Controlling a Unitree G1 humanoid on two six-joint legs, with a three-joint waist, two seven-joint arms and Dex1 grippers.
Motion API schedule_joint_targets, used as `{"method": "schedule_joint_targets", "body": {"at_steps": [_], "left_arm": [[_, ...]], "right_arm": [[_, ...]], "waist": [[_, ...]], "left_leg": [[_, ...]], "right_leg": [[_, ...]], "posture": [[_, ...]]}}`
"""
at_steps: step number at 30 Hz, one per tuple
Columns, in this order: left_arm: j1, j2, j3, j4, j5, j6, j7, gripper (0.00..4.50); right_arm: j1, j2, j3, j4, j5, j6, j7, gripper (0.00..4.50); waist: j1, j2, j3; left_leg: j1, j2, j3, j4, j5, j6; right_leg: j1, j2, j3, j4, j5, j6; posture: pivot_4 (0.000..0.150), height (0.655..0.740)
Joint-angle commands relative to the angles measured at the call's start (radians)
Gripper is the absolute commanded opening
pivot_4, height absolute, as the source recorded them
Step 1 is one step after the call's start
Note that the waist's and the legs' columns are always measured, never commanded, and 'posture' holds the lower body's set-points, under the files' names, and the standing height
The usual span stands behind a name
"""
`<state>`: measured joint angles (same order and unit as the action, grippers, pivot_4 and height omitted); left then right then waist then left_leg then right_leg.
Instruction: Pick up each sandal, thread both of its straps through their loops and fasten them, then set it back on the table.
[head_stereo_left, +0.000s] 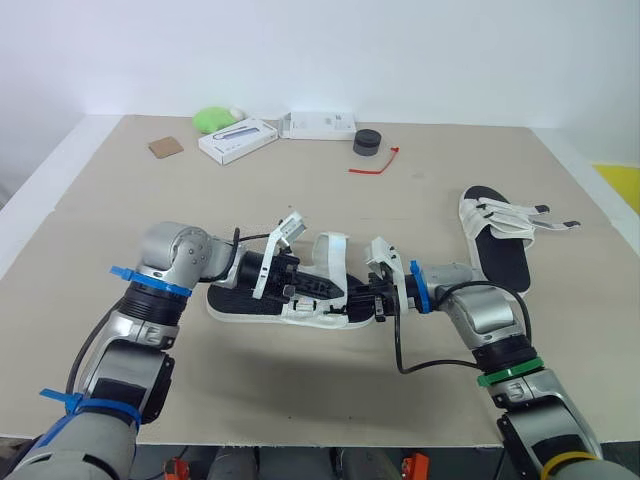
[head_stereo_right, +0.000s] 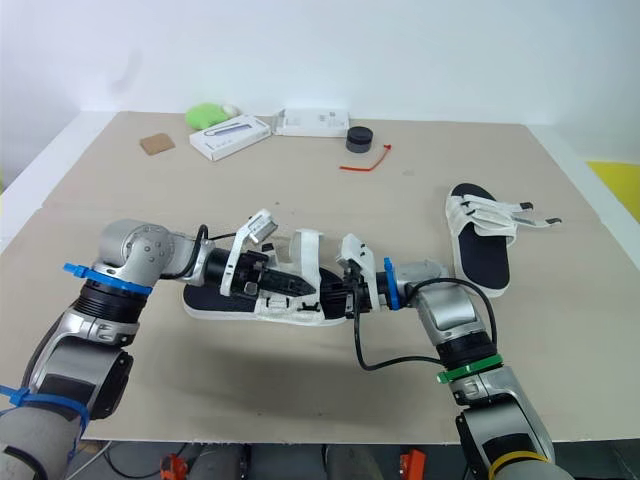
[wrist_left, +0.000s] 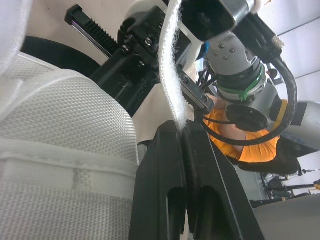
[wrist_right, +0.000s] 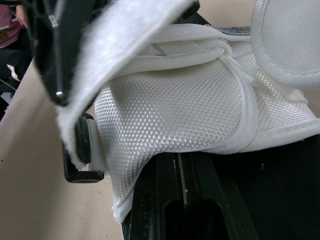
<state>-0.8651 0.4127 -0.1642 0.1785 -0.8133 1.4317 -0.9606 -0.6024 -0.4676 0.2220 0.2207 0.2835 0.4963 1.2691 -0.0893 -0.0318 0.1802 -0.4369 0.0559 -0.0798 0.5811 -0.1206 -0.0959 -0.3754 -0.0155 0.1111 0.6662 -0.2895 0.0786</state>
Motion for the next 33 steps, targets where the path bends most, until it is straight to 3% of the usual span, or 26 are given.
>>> {"method": "schedule_joint_targets", "body": {"at_steps": [1, 11, 16, 24, 33], "left_arm": [[0.065, 0.057, -0.098, -0.101, 0.045, -0.05, -0.023, 0.09], [0.091, 0.104, -0.189, -0.07, 0.178, -0.231, -0.032, 0.09], [0.149, 0.155, -0.289, -0.109, 0.332, -0.486, -0.069, 0.09], [0.233, 0.219, -0.333, -0.23, 0.447, -0.772, -0.19, 0.09], [0.236, 0.229, -0.283, -0.347, 0.316, -0.656, -0.308, 0.09]], "right_arm": [[0.021, 0.001, 0.018, 0.037, -0.021, 0.02, -0.029, 0.0], [0.017, -0.002, 0.019, 0.035, -0.023, 0.02, -0.03, 0.0], [0.007, 0.0, 0.025, 0.033, -0.022, 0.019, -0.024, 0.0], [-0.002, -0.005, 0.026, 0.048, -0.024, 0.014, -0.017, 0.0], [-0.005, -0.001, 0.024, 0.057, -0.024, 0.01, -0.021, 0.0]], "waist": [[-0.001, 0.0, 0.0], [0.002, 0.0, -0.003], [0.004, 0.0, -0.005], [0.004, 0.0, -0.006], [0.001, 0.0, -0.006]], "left_leg": [[0.0, 0.0, 0.0, 0.0, 0.0, 0.0], [0.003, 0.0, 0.0, 0.0, 0.0, 0.0], [0.009, 0.0, 0.0, 0.0, 0.0, 0.0], [0.009, 0.001, 0.002, -0.002, -0.001, -0.001], [0.008, 0.002, 0.003, -0.005, -0.001, 0.0]], "right_leg": [[0.0, 0.0, 0.0, 0.0, 0.0, 0.0], [0.004, 0.0, 0.0, 0.0, -0.003, -0.005], [0.004, -0.001, 0.0, 0.0, -0.003, -0.006], [0.004, -0.001, 0.001, 0.0, -0.004, -0.008], [0.004, 0.0, 0.001, 0.0, -0.005, -0.009]], "posture": [[0.15, 0.74], [0.15, 0.74], [0.15, 0.74], [0.15, 0.74], [0.15, 0.74]]}}
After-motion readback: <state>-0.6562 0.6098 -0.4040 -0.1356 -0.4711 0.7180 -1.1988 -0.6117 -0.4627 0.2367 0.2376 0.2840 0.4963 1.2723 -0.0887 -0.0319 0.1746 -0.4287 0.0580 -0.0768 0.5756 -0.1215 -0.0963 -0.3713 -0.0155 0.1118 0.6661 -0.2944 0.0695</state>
